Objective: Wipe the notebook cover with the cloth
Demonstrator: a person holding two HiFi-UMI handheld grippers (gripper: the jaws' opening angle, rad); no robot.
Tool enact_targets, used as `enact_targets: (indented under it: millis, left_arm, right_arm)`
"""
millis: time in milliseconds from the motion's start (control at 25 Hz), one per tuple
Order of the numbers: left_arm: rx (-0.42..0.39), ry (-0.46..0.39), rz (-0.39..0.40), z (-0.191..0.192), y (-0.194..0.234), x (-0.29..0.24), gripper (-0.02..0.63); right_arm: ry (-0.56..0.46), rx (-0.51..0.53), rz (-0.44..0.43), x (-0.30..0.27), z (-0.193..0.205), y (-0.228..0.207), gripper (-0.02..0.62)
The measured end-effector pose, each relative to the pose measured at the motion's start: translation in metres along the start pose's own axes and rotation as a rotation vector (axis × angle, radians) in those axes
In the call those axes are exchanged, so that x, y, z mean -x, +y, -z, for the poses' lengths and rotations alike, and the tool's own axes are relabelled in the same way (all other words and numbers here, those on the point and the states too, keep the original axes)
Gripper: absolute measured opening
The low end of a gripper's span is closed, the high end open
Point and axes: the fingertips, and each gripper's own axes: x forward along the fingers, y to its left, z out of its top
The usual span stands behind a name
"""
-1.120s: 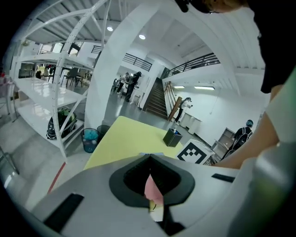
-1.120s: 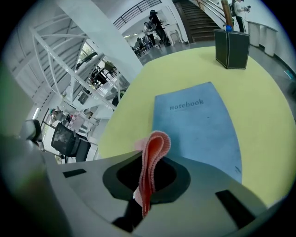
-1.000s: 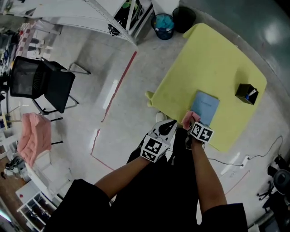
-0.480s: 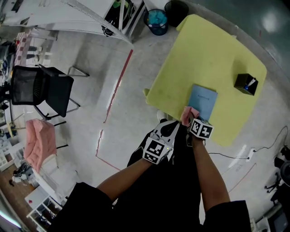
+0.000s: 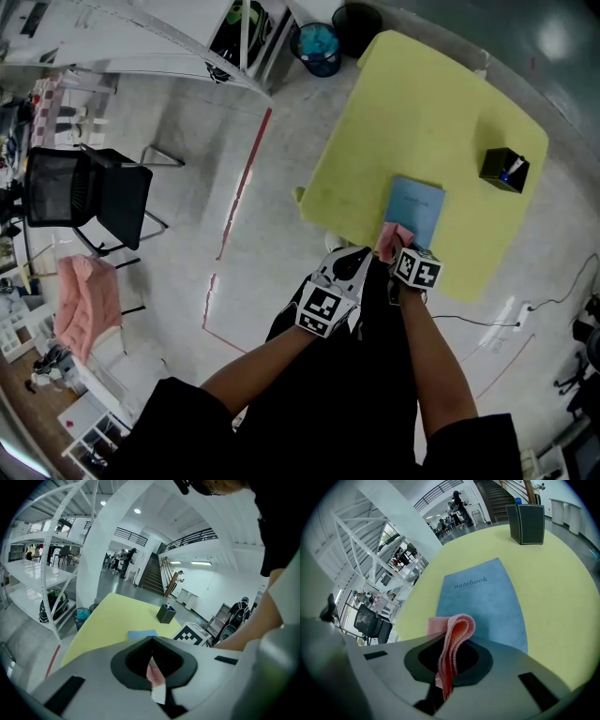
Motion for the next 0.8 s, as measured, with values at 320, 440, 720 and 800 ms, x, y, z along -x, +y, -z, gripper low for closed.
enact_targets:
  millis: [320, 440, 720, 800]
  left_arm:
    - [-0.005, 0.009, 0.014, 0.001, -0.012, -0.007, 0.008]
    - [-0.006, 0.01, 0.012, 0.001, -0.014, -0.009, 0.008]
    - [-0.006, 0.02, 0.007, 0.004, -0.022, -0.014, 0.008]
    - [-0.006, 0.022, 0.013, 0.005, -0.027, -0.017, 0.008]
  right_arm:
    - [-0.003, -0.004, -0.001, 0.007, -0.003, -0.009, 0.035]
    - [0.0, -0.018, -0.009, 0.008, -0.001, -0.011, 0.035]
    - [-0.002, -0.018, -0.011, 0.009, 0.0, -0.022, 0.035]
    - [-0.007, -0.021, -0.01, 0.013, -0.002, -0.025, 0.035]
